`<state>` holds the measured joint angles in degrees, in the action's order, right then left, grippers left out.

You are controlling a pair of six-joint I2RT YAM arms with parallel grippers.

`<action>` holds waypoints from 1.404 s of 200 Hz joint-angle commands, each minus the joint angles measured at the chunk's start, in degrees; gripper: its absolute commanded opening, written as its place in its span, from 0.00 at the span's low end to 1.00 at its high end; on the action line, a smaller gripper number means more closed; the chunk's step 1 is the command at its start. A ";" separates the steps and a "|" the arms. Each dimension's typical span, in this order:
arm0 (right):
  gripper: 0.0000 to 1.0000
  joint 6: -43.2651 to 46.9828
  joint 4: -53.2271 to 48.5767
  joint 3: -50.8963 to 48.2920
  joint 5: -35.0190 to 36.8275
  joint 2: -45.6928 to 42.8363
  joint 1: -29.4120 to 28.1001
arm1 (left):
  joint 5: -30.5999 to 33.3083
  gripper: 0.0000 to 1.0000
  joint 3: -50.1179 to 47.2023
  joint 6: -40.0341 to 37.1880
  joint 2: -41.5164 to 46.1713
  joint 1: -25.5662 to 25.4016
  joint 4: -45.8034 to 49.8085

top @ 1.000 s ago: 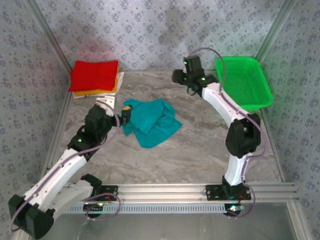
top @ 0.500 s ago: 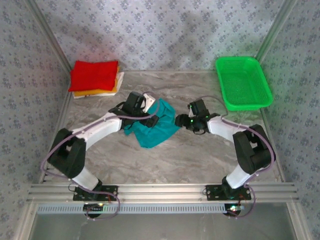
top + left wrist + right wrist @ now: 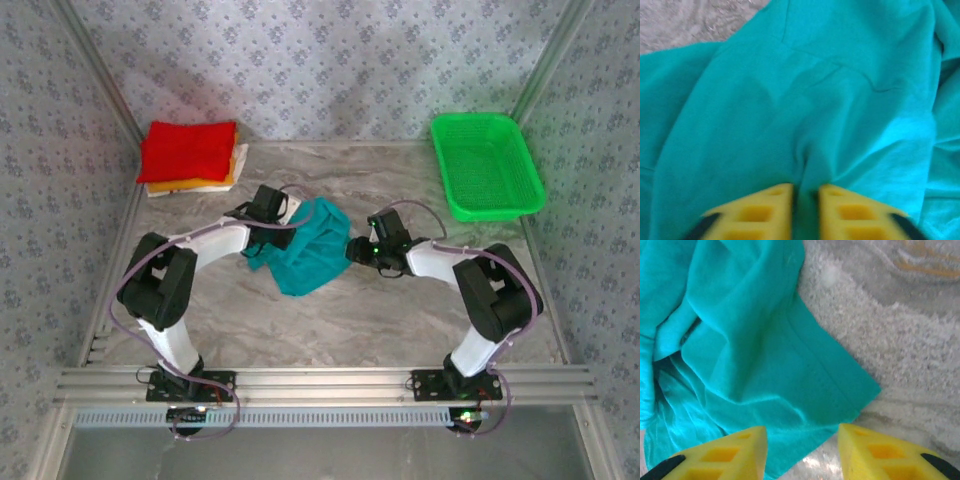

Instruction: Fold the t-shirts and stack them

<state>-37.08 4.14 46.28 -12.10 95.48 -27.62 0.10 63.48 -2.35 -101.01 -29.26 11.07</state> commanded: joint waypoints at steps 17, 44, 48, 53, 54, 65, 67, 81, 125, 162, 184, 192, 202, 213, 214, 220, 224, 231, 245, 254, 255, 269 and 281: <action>0.21 0.60 0.76 4.62 5.23 2.04 1.08 | 6.79 0.00 2.16 1.29 4.60 0.49 -0.28; 0.10 0.57 0.64 5.12 6.27 1.99 2.43 | 8.81 0.00 0.39 1.72 11.07 0.69 -0.78; 0.07 0.53 0.55 5.30 6.29 2.00 2.62 | 8.98 0.00 0.14 1.69 12.11 0.76 -0.73; 0.04 0.58 0.43 5.43 6.42 1.84 2.76 | 9.18 0.00 -0.16 1.72 13.45 0.86 -0.67; 0.03 0.59 0.38 5.42 6.45 1.78 2.80 | 9.24 0.00 -0.23 1.68 13.68 0.86 -0.60; 0.00 1.49 0.65 5.32 6.53 1.15 3.07 | 10.29 0.00 -0.72 2.06 16.48 1.07 -0.05; 0.00 2.25 0.73 5.29 6.51 1.05 3.09 | 10.45 0.00 -0.84 2.15 16.95 1.09 -0.03; 0.00 3.30 0.52 5.23 6.66 0.05 3.54 | 10.09 0.00 -1.70 1.98 20.34 1.15 0.01; 0.45 8.60 6.00 9.16 -11.24 2.89 4.51 | 7.94 0.00 -4.25 0.99 28.43 1.13 -0.67; 0.70 6.29 19.09 8.10 -22.20 8.56 3.48 | 7.61 0.00 -7.43 0.19 33.27 1.22 -3.52; 0.72 5.90 27.69 4.36 -24.89 9.49 1.80 | 8.25 0.00 -7.13 0.12 33.08 1.22 -2.03; 0.72 7.43 29.34 3.25 -25.19 9.70 1.01 | 8.17 0.00 -7.38 0.02 33.04 1.23 -2.15; 0.66 9.09 29.11 2.94 -24.95 10.02 0.31 | 7.99 0.00 -7.74 0.06 33.07 1.22 -2.51; 0.51 10.13 27.32 3.63 -24.36 10.33 -0.07 | 8.06 0.00 -8.02 0.19 33.07 1.24 -2.97; 0.50 10.16 27.19 3.72 -24.28 10.34 -0.07 | 8.03 0.00 -8.02 0.21 33.07 1.23 -2.98; 0.40 10.21 27.23 3.74 -23.92 10.19 -0.09 | 8.27 0.00 -8.05 0.34 33.00 1.22 -3.07; 0.34 10.23 27.65 3.52 -23.81 10.02 -0.09 | 8.60 0.00 -8.03 0.41 33.06 1.22 -3.08; 0.24 10.15 28.10 3.27 -22.91 9.31 -0.07 | 9.15 0.00 -7.92 0.66 33.12 1.22 -2.99; 0.12 11.14 26.19 3.50 -20.46 7.34 0.02 | 10.10 0.00 -8.23 0.99 33.98 1.22 -3.22; 0.06 12.01 24.08 3.82 -19.06 5.62 0.17 | 10.63 0.00 -8.90 1.16 34.99 1.22 -3.95; 0.05 12.07 23.85 3.86 -18.95 5.43 0.23 | 10.67 0.00 -8.99 1.18 35.13 1.22 -4.04; 0.00 12.62 21.83 3.65 -17.63 1.70 0.79 | 11.17 0.00 -10.35 1.66 37.21 1.40 -5.57; 0.00 13.08 19.62 3.24 -16.24 -2.52 1.44 | 11.00 0.00 -11.05 1.88 39.22 1.55 -6.10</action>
<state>-26.37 26.89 49.65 -31.73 101.69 -27.31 9.76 53.06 -1.39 -66.50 -28.21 8.82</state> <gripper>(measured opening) 0.070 0.044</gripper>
